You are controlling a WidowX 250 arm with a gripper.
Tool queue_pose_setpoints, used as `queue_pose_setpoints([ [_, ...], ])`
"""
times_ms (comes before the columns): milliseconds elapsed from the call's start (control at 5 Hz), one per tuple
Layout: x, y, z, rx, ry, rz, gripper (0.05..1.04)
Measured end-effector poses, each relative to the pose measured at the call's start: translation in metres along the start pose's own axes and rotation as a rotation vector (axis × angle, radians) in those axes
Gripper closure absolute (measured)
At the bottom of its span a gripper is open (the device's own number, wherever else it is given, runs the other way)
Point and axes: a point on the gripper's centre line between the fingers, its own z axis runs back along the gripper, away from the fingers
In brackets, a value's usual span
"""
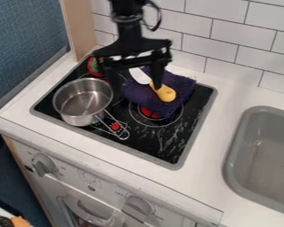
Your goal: Move the yellow knife on the lower right side of the burner
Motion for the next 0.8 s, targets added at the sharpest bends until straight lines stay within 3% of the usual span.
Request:
queue_pose_setpoints([
  [200,0.013,-0.010,-0.012,0.023,-0.010,0.189,0.083],
  [400,0.026,-0.020,-0.016,0.025,-0.052,0.308,0.083],
  [600,0.032,-0.031,-0.029,-0.011,0.000,0.327,0.083],
  [800,0.039,-0.029,-0.041,0.014,0.006,0.328,0.083],
])
